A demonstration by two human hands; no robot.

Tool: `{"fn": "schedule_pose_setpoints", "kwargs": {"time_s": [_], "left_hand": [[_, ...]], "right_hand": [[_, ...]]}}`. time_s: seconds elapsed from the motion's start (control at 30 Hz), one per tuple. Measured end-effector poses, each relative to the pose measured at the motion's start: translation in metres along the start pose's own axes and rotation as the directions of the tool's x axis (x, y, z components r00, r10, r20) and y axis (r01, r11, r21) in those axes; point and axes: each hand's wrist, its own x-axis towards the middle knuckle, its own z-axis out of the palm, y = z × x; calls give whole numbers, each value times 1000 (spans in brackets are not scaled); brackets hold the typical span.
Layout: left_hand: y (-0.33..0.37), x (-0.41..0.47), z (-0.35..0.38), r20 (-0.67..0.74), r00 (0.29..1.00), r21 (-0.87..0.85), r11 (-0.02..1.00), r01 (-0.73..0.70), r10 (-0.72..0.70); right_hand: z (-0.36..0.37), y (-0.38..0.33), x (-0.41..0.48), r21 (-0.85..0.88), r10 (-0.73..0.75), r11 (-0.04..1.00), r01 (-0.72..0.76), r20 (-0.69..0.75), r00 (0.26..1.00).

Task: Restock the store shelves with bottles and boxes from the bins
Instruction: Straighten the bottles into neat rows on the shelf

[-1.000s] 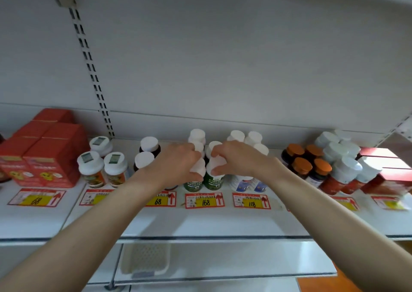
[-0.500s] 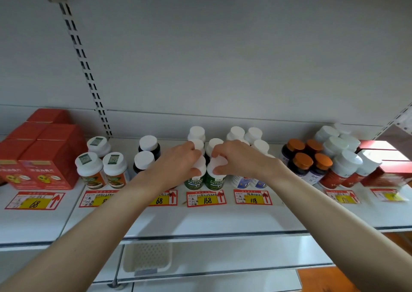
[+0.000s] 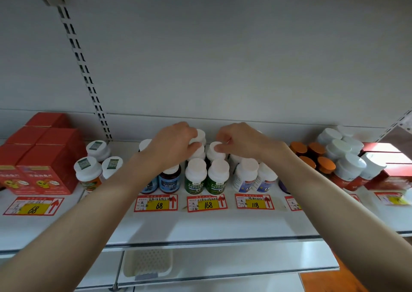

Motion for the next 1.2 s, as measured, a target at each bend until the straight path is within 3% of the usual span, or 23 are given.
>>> {"fn": "schedule_pose_setpoints", "kwargs": {"time_s": [0.2,0.4,0.7,0.87,1.07,1.2], "left_hand": [[8,-17,10,97,992,3,997,-82,81],[4,-20,20,178,978,66,990,-123,110],[1,-19,22,178,978,-18,994,-104,106],[-4,3,4,16,1000,-65,998,-13,14],[-3,26,8,174,984,-30,998,51,-45],[-3,27,14,198,980,-74,996,48,-33]], "right_hand": [[12,-11,-19,43,-5,999,-4,198,980],[22,-9,-18,-13,-48,999,50,137,989],[24,-6,-18,2,-80,997,80,116,990],[4,3,-4,8,-23,1000,23,-22,1000],[12,3,20,1,47,999,-47,76,996],[16,1,23,6,49,999,-49,64,997]]}}
